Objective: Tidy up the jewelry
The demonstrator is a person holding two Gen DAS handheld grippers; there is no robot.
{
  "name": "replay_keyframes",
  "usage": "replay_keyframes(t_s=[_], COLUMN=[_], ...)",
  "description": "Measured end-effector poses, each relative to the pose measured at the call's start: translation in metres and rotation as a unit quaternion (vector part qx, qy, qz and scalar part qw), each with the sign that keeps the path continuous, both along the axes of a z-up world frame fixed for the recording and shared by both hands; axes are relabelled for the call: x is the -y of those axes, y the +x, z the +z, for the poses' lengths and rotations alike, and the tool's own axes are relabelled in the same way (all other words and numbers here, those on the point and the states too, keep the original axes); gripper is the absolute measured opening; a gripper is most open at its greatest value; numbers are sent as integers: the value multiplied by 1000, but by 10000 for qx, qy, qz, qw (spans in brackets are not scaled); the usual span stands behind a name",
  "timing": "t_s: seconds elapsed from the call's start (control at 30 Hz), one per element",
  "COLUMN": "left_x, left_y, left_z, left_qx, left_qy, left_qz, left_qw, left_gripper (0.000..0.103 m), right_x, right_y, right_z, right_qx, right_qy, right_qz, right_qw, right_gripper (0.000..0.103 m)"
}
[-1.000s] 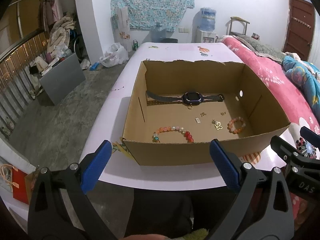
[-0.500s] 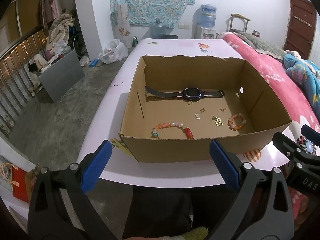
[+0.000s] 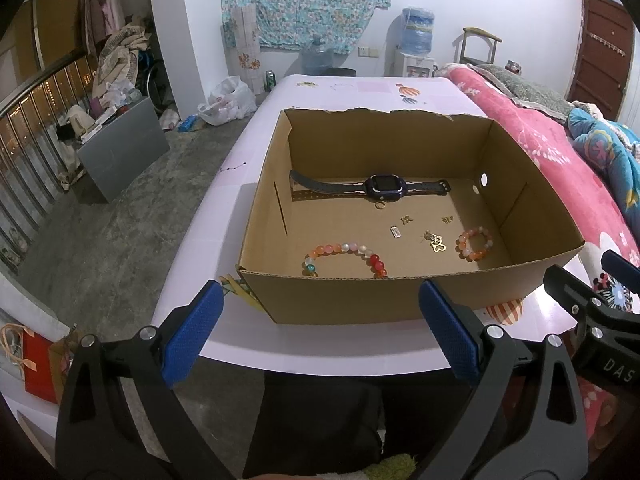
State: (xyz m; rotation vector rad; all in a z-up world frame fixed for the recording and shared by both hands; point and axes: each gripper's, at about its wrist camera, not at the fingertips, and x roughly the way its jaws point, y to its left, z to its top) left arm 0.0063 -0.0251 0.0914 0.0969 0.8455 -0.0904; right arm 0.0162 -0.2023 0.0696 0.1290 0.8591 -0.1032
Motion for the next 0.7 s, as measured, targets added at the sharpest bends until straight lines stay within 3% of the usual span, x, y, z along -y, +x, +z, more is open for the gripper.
replay_keyframes(t_s=[0.7], left_x=[-3], left_y=[0], left_z=[-1], left_qx=[-17], left_qy=[-14], left_qz=[58], left_qw=[10000], left_gripper=[95], right_x=[-4], right_y=[3], right_z=[2], right_qx=[-27], right_qy=[33], right_qz=[36], right_qw=[10000], right_gripper=[96])
